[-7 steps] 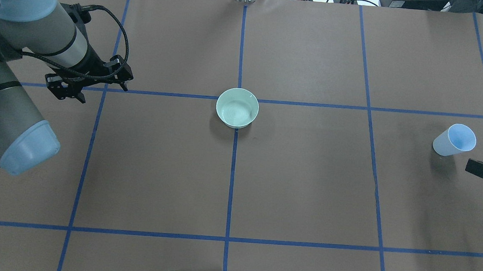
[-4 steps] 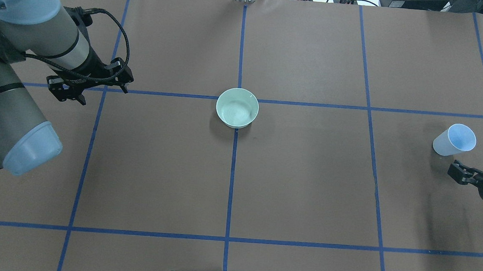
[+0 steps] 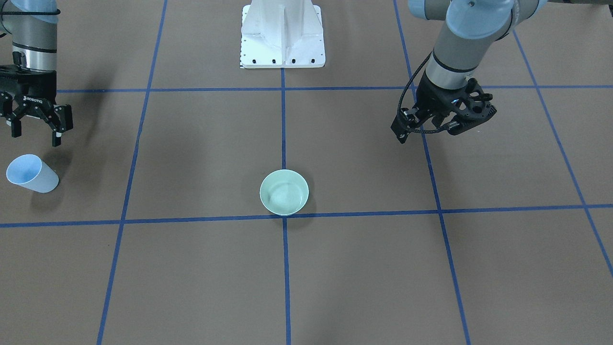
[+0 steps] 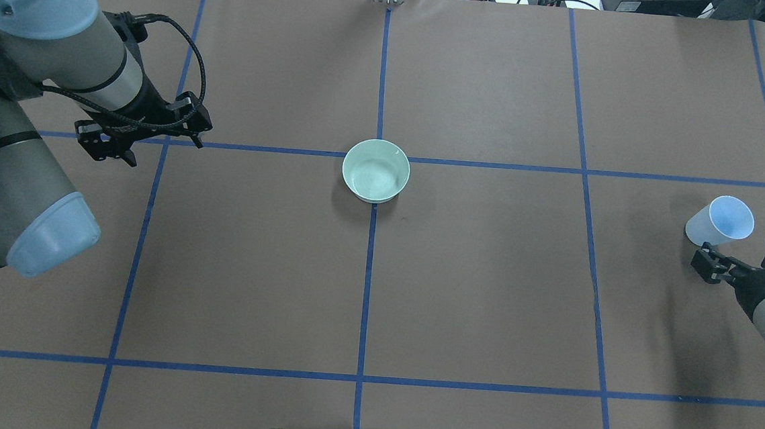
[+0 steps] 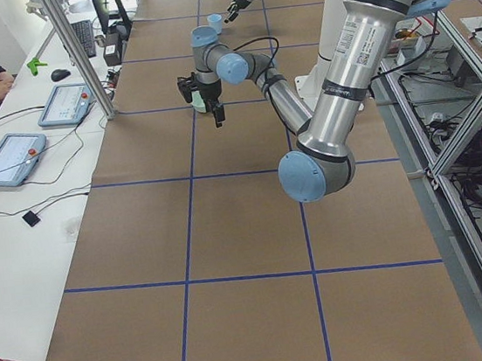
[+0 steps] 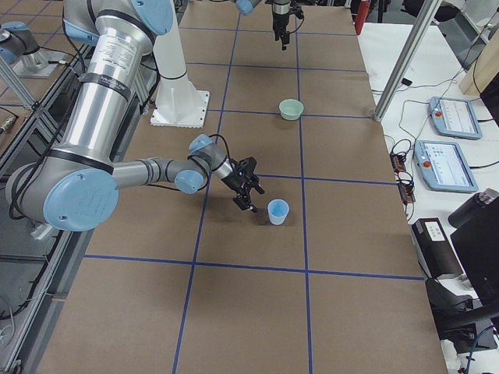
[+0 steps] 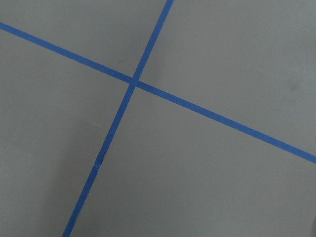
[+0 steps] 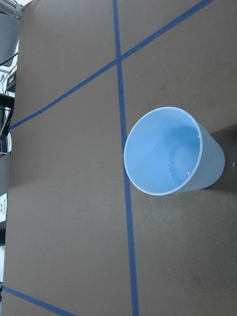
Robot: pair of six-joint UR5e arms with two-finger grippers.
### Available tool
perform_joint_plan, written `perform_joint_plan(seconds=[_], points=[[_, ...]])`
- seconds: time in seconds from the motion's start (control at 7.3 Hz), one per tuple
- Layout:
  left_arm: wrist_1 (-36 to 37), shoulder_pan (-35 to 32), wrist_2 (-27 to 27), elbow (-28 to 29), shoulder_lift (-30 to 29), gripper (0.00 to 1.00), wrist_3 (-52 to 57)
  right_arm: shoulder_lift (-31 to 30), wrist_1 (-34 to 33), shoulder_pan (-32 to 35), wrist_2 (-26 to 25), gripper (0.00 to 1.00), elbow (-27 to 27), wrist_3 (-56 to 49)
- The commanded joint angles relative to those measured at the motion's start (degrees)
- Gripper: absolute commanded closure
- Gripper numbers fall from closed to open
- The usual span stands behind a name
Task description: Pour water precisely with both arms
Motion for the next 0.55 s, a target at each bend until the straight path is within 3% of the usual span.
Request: perform_joint_plan(seconds=[0.0, 0.41], points=[[0.0, 0.0, -0.1, 0.0, 0.0, 0.00, 0.0, 0.2, 7.8, -0.5, -3.0, 0.02, -5.2, -0.1], [0.0, 0.0, -0.1, 0.0, 0.0, 0.00, -0.1, 3.1, 8.7, -1.1, -4.4, 0.02, -9.2, -1.1]])
